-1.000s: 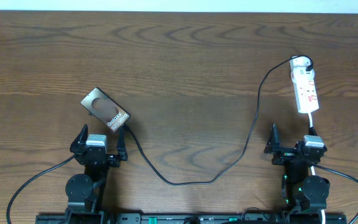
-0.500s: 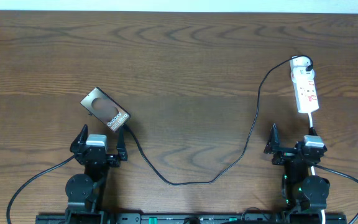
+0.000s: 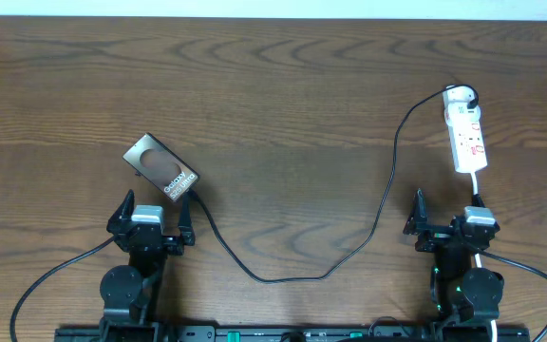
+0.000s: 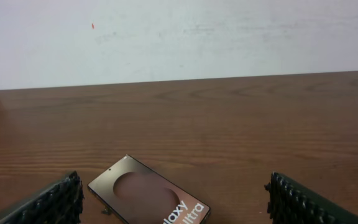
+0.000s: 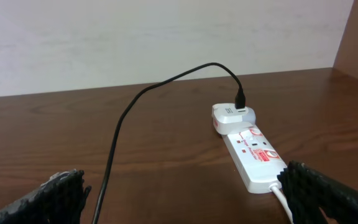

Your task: Plug charger to phone and switch on socket

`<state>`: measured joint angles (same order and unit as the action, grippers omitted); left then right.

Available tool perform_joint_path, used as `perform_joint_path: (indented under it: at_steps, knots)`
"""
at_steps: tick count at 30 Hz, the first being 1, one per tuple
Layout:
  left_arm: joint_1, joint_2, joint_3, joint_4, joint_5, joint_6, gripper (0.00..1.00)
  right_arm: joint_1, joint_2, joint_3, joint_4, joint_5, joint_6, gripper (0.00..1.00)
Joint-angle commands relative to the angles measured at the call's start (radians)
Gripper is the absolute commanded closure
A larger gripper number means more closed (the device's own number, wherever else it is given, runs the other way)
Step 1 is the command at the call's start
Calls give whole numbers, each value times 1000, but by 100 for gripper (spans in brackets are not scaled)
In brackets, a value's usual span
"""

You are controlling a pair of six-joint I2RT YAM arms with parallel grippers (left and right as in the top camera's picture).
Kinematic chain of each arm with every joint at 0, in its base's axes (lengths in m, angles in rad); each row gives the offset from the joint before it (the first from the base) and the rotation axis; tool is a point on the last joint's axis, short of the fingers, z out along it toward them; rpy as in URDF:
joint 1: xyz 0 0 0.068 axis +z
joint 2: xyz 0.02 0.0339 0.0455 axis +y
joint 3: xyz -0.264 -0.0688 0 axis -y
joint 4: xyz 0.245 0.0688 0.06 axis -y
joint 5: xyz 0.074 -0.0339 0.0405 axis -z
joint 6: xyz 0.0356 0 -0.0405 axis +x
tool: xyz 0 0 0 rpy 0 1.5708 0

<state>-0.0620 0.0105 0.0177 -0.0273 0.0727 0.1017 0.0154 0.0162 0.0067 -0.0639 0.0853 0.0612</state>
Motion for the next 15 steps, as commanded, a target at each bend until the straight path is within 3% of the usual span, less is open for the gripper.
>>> perform_joint_path:
  at_steps: [1,15]
  knots:
    - [-3,-6,-13,-39,20,-1,9,5,-11,-1,-3,10,13,1]
    - [-3,-6,-13,-39,20,-1,9,5,-11,-1,-3,10,13,1]
